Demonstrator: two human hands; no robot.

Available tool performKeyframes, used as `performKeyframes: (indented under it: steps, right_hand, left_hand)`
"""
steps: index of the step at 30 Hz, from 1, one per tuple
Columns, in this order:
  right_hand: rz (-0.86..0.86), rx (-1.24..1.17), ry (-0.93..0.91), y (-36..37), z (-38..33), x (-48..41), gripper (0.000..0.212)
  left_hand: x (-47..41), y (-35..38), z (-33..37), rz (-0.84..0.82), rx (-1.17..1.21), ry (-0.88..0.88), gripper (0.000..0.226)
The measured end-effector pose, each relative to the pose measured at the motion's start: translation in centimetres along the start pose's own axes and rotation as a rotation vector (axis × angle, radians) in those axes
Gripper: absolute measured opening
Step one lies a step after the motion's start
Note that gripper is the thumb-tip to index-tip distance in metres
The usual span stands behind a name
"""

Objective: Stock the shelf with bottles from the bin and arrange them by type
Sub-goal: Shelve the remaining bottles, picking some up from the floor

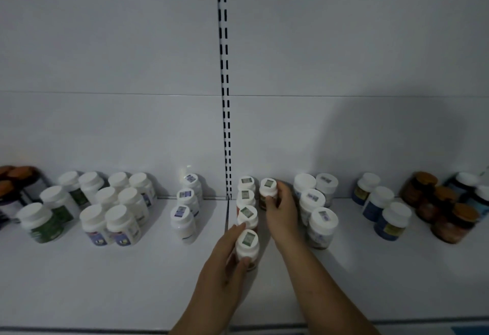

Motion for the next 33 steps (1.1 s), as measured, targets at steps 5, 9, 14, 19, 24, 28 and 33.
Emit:
performKeyframes:
  steps: [5, 9, 14, 19, 24, 28, 33]
  right_hand:
    - [0.002, -0.044, 0.023, 0.7, 0.5, -0.6, 0.033]
    - [0.007, -0.101, 0.055, 1.0, 1.0, -1.0, 0.032]
    - [0.024, -0.138, 0.046, 0.8, 1.1, -1.0, 0.032]
    - [0.011, -0.155, 0.04, 0.9, 1.5, -0.4, 0.04]
    - [-0.004, -0.142, 0.034, 0.6, 1.2, 0.0, 0.041]
    - [-0.029, -0.124, -0.012, -0.4, -0.4, 1.7, 0.046]
    - [-0.111, -0.165, -0.068, -3.3, -1.6, 7.9, 0.032]
  left_hand:
    - [0.0, 0.1, 0.4, 0.018, -0.023, 0.035, 0.054]
    - [-0.2, 0.1, 0.5, 0.018, -0.028, 0.061, 0.054]
    - [-0.5, 0.0, 0.3, 0.016, -0.058, 0.083, 0.052]
    - [-0.6, 0.1, 0.6, 0.029, -0.071, 0.115, 0.051]
    - [-0.6, 0.3, 1.1, 0.032, -0.082, 0.141, 0.05]
    - [-0.3, 0.4, 0.9, 0.015, -0.063, 0.104, 0.062]
    - [-0.1, 1.3, 1.0, 0.005, -0.09, 0.082, 0.061]
Point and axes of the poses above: each hand's wrist, its own x-axis away from the middle knuckle, its own y-axis out of the palm, z = x × y, the point moved 8 cm from there along -x, towards the middle knuckle, and after that the axes turned 11 degrees about x, right-handed, at the moved point
